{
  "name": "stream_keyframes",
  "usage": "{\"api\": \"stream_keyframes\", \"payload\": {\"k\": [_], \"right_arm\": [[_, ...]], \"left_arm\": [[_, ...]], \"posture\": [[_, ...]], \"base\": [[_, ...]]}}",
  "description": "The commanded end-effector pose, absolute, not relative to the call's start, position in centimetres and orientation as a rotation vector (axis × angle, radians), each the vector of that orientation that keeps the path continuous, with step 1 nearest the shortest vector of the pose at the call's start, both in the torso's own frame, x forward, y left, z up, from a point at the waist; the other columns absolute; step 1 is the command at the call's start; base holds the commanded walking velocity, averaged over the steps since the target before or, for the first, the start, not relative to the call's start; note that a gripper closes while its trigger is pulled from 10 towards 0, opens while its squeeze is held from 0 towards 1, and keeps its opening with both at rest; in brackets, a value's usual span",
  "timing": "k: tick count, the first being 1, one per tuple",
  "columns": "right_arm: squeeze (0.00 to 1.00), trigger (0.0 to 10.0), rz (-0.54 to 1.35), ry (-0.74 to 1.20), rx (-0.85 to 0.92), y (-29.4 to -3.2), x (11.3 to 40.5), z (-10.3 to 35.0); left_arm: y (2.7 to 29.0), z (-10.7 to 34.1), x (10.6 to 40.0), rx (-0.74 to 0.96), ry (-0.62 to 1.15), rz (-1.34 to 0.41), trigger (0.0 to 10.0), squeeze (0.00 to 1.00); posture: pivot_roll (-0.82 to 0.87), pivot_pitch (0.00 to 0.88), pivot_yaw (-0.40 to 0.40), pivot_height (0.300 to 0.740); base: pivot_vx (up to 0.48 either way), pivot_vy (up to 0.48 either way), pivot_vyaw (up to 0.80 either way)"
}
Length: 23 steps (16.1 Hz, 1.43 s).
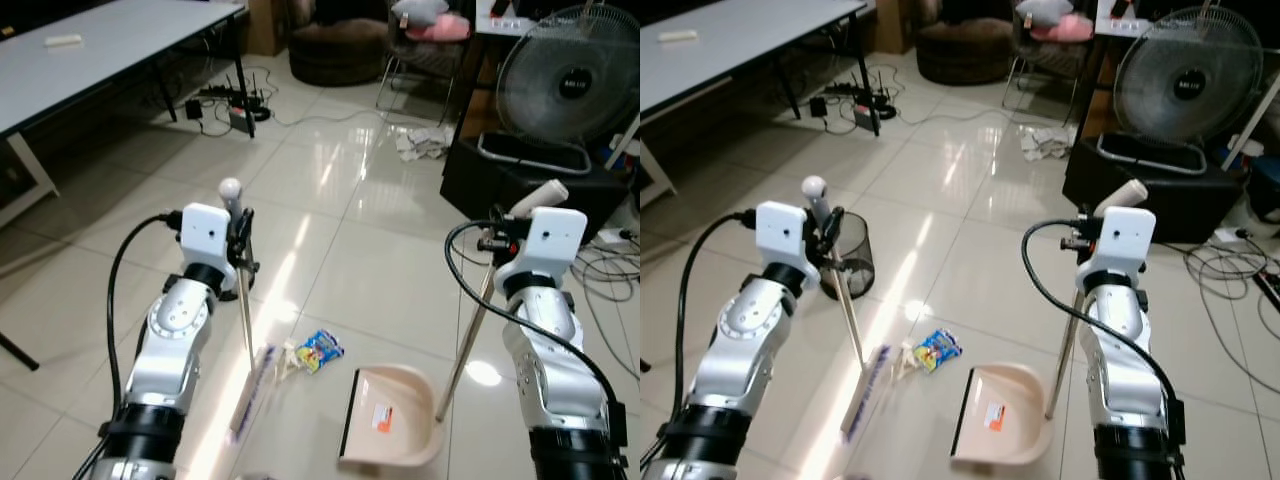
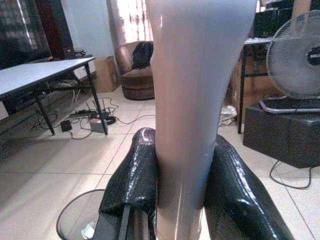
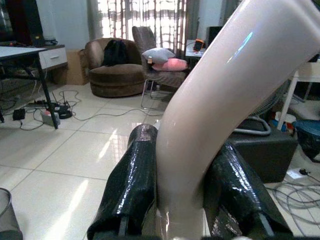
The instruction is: Sweep floor
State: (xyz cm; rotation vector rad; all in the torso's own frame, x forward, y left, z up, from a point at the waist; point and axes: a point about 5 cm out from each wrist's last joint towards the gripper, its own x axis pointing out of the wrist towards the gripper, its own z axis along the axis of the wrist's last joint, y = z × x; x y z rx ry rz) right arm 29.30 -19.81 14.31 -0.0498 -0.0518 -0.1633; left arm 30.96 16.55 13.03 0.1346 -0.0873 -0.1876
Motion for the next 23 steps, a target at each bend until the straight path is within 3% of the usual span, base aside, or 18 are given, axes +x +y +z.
{"api": "stream_keyframes", "payload": {"k": [1, 23], "right_arm": [[0.0, 10.0, -0.136, -0.097, -0.035, -19.1, 29.63, 15.33], [0.0, 10.0, -0.154, -0.097, 0.002, -19.55, 29.45, 14.95]], "left_arm": [[16.98, 14.2, 31.24, 0.158, -0.135, -0.181, 10.0, 0.0], [17.08, 14.2, 31.59, 0.165, -0.134, -0.191, 10.0, 0.0]], "posture": [[-0.02, 0.009, 0.03, 0.74], [-0.02, 0.017, 0.043, 0.74]], "base": [[0.356, 0.0, 0.0], [0.36, 0.0, -0.07]]}}
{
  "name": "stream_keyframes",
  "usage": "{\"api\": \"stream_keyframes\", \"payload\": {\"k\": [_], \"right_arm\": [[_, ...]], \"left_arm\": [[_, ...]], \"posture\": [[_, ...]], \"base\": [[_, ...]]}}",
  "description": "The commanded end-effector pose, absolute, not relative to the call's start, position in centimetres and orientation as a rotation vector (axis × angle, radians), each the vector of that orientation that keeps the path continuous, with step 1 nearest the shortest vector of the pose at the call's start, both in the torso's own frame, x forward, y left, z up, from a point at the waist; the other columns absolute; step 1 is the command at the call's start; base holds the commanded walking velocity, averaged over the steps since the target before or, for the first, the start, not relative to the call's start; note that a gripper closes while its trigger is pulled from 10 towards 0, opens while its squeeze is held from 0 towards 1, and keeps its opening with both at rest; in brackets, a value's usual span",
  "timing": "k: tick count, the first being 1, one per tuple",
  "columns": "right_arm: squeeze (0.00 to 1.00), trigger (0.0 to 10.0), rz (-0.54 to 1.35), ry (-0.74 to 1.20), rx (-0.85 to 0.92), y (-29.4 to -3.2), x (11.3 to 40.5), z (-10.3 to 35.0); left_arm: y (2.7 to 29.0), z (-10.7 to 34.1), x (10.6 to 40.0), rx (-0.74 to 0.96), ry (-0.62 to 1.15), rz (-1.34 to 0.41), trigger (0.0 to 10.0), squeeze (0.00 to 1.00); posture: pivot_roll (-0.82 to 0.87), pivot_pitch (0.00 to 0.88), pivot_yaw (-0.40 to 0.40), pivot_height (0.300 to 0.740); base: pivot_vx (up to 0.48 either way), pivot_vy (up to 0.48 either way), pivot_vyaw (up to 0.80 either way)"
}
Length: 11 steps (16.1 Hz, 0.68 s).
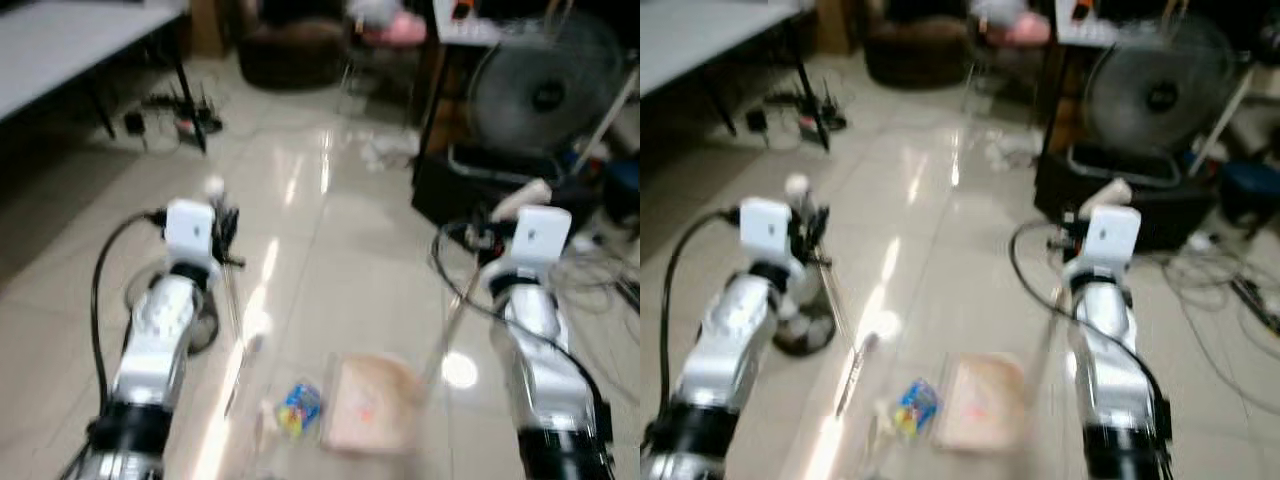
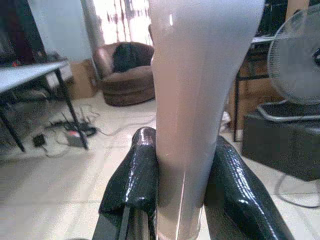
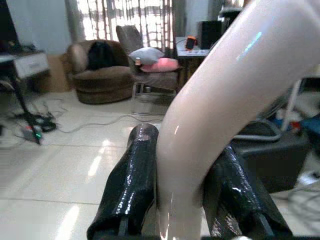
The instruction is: Sweep floor
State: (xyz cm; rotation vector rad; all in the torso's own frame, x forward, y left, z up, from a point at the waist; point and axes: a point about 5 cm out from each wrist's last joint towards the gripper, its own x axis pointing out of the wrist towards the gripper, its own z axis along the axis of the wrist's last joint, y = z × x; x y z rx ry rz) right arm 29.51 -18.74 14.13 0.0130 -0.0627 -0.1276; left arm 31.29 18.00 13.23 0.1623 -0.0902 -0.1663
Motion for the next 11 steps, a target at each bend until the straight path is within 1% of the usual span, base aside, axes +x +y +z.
{"api": "stream_keyframes", "payload": {"k": [1, 3, 9, 11], "right_arm": [[0.0, 10.0, -0.158, -0.098, 0.001, -19.6, 29.5, 15.0], [0.0, 10.0, -0.174, -0.097, -0.009, -19.9, 29.4, 14.9], [0.0, 10.0, -0.24, -0.082, -0.007, -21.2, 28.6, 14.1], [0.0, 10.0, -0.242, -0.095, -0.036, -21.5, 28.5, 14.2]], "left_arm": [[17.1, 14.3, 31.7, 0.165, -0.134, -0.192, 10.0, 0.0], [17.0, 14.2, 31.8, 0.164, -0.13, -0.19, 10.0, 0.0], [17.1, 14.0, 31.8, 0.181, -0.123, -0.198, 10.0, 0.0], [17.2, 13.8, 31.9, 0.189, -0.108, -0.21, 10.0, 0.0]], "posture": [[-0.02, 0.022, 0.048, 0.74], [-0.02, 0.028, 0.05, 0.74], [-0.01, 0.063, 0.074, 0.74], [-0.01, 0.077, 0.075, 0.74]], "base": [[0.364, 0.0, 0.0], [0.338, 0.0, 0.0], [0.0, 0.0, 0.0], [0.0, 0.0, 0.0]]}}
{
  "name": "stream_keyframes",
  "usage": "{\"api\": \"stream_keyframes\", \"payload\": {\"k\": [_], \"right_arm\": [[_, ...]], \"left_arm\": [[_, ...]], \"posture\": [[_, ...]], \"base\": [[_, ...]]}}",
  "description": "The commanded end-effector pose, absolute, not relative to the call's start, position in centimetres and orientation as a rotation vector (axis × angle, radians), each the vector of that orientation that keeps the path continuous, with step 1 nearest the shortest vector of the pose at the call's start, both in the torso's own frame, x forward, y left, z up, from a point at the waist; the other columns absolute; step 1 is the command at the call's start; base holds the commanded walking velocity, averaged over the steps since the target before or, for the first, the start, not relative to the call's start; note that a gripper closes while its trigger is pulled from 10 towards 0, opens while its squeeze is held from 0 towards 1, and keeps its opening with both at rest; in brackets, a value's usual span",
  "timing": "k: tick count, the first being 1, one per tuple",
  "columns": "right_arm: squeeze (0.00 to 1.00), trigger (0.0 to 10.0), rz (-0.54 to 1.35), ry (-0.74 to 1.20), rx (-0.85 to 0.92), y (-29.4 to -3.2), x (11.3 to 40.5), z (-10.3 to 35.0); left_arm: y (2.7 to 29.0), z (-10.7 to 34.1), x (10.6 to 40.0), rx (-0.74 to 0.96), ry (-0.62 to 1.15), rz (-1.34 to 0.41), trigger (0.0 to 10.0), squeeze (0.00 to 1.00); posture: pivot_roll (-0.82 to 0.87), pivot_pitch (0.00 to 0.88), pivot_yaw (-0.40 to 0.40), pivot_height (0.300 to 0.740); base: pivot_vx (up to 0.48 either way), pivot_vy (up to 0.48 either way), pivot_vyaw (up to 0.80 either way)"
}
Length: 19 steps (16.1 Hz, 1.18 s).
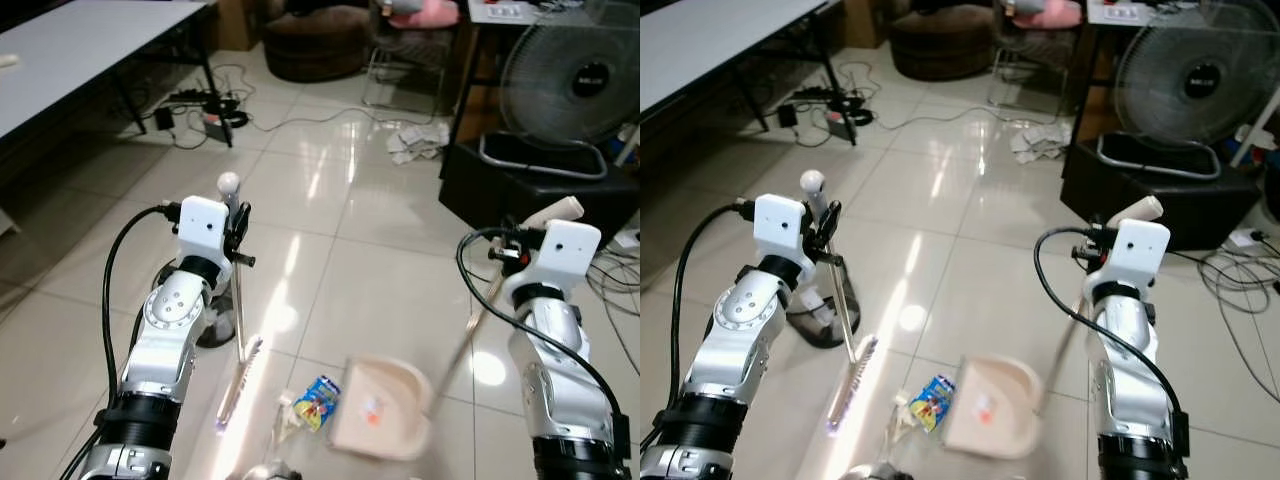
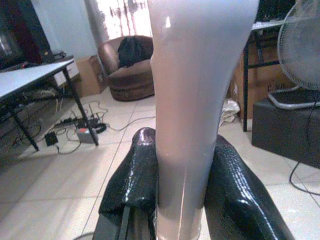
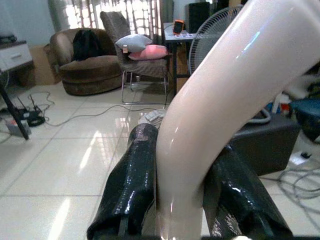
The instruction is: Sweep floor
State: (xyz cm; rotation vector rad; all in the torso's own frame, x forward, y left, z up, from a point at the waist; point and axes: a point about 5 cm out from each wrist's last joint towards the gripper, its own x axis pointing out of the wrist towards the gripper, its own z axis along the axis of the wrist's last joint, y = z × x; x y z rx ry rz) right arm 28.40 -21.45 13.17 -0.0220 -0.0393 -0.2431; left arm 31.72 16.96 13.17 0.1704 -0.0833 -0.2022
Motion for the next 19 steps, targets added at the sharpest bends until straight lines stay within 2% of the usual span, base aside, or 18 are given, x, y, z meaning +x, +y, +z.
{"api": "stream_keyframes", "payload": {"k": [1, 7, 12, 13, 19], "right_arm": [[0.0, 10.0, -0.236, -0.101, -0.04, -21.5, 28.5, 14.4], [0.0, 10.0, -0.221, -0.14, -0.159, -22.1, 30.2, 14.3], [0.0, 10.0, -0.233, -0.196, -0.288, -21.5, 32.3, 13.6], [0.0, 10.0, -0.238, -0.204, -0.288, -21.4, 32.3, 13.6], [0.0, 10.0, -0.132, -0.316, -0.235, -16.2, 33.0, 12.9]], "left_arm": [[17.2, 13.8, 31.9, 0.191, -0.106, -0.212, 10.0, 0.0], [16.3, 12.7, 33.2, 0.205, -0.073, -0.226, 10.0, 0.0], [15.3, 13.2, 35.1, 0.185, -0.138, -0.175, 10.0, 0.0], [15.2, 13.3, 35.1, 0.182, -0.142, -0.177, 10.0, 0.0], [13.3, 12.0, 35.2, 0.21, -0.126, -0.243, 10.0, 0.0]], "posture": [[-0.01, 0.087, 0.075, 0.74], [0.02, 0.151, 0.075, 0.74], [0.05, 0.266, 0.097, 0.74], [0.05, 0.266, 0.097, 0.74], [0.09, 0.31, 0.113, 0.74]], "base": [[0.0, 0.0, 0.0], [0.0, 0.0, 0.0], [0.0, 0.0, 0.0], [0.0, 0.0, 0.0], [0.0, 0.0, 0.0]]}}
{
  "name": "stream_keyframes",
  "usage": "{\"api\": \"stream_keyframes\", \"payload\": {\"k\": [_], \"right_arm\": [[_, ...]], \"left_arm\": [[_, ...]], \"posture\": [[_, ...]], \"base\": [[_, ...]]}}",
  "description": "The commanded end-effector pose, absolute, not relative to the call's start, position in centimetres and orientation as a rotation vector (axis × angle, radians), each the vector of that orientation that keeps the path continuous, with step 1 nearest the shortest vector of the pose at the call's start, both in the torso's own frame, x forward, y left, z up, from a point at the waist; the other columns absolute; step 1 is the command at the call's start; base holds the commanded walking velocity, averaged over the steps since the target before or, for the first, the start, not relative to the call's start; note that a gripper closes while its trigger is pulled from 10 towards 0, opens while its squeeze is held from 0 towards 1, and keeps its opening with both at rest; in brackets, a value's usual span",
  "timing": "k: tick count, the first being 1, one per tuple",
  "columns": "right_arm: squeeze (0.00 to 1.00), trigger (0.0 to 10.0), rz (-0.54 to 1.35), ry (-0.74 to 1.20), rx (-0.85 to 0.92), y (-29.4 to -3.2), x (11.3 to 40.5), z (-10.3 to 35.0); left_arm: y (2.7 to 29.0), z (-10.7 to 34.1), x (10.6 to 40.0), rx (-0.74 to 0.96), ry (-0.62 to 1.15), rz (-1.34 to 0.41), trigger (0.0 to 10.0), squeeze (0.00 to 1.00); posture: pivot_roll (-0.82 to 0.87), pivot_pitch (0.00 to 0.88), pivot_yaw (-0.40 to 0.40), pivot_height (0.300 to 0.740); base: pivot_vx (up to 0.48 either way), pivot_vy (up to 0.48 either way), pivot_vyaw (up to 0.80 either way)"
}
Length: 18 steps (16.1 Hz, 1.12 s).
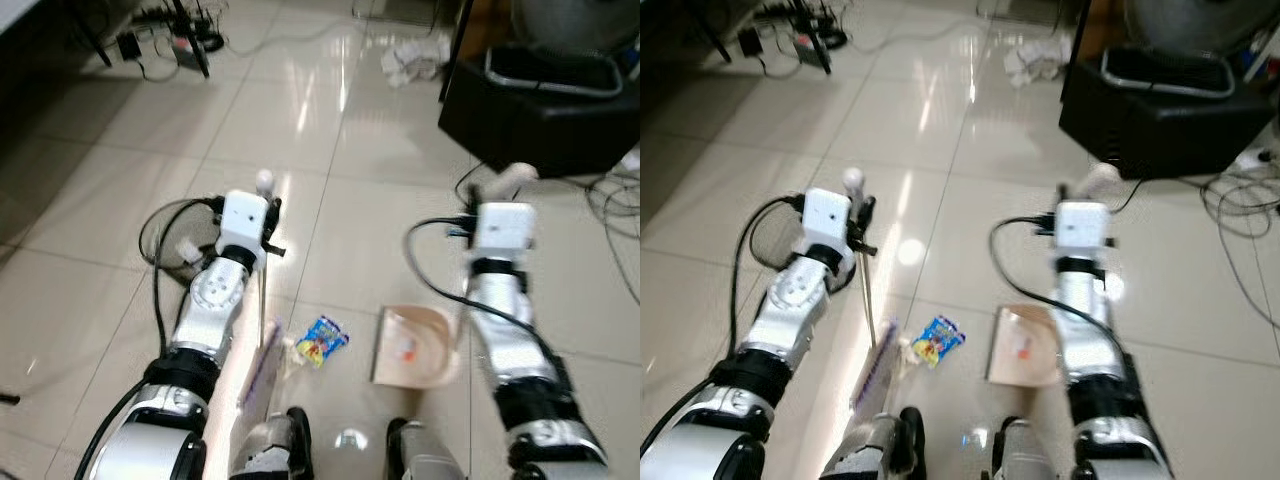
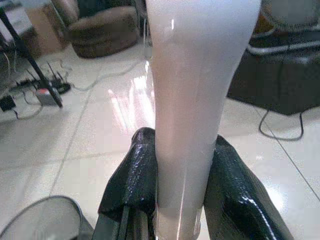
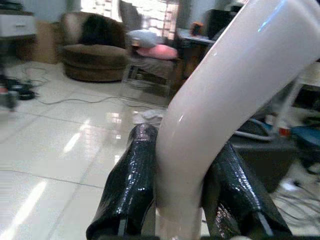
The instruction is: Sweep floor
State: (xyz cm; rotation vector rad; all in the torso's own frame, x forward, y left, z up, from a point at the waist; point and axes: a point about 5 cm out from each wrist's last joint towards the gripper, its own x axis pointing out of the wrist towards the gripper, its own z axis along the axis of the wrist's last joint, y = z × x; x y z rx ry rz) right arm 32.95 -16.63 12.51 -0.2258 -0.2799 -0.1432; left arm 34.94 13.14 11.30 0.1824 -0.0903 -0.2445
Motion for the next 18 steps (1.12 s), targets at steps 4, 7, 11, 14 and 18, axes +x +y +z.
{"api": "stream_keyframes", "payload": {"k": [4, 7, 11, 14, 18], "right_arm": [[0.0, 10.0, -0.036, -0.312, -0.256, -12.8, 32.9, 11.7], [0.0, 10.0, -0.001, -0.31, -0.245, -11.5, 32.8, 11.4], [0.0, 10.0, -0.032, -0.301, -0.234, -10.5, 32.6, 10.8], [0.0, 10.0, -0.062, -0.28, -0.215, -10.7, 32.6, 10.5], [0.0, 10.0, -0.046, -0.271, -0.214, -10.0, 32.4, 10.1]], "left_arm": [[12.4, 12.7, 36.2, 0.22, -0.135, -0.217, 10.0, 0.0], [11.6, 13.4, 36.9, 0.22, -0.146, -0.198, 10.0, 0.0], [8.9, 13.5, 37.1, 0.172, -0.146, -0.251, 10.0, 0.0], [6.6, 14.6, 37.2, 0.064, -0.173, -0.286, 10.0, 0.0], [3.8, 16.4, 37.0, -0.063, -0.231, -0.428, 10.0, 0.0]], "posture": [[0.1, 0.321, 0.12, 0.74], [0.09, 0.322, 0.125, 0.74], [0.07, 0.308, 0.136, 0.74], [0.08, 0.317, 0.139, 0.74], [0.07, 0.299, 0.135, 0.74]], "base": [[0.0, 0.0, 0.0], [0.0, 0.0, 0.0], [0.0, 0.0, 0.0], [0.0, 0.0, 0.0], [0.0, 0.0, 0.0]]}}
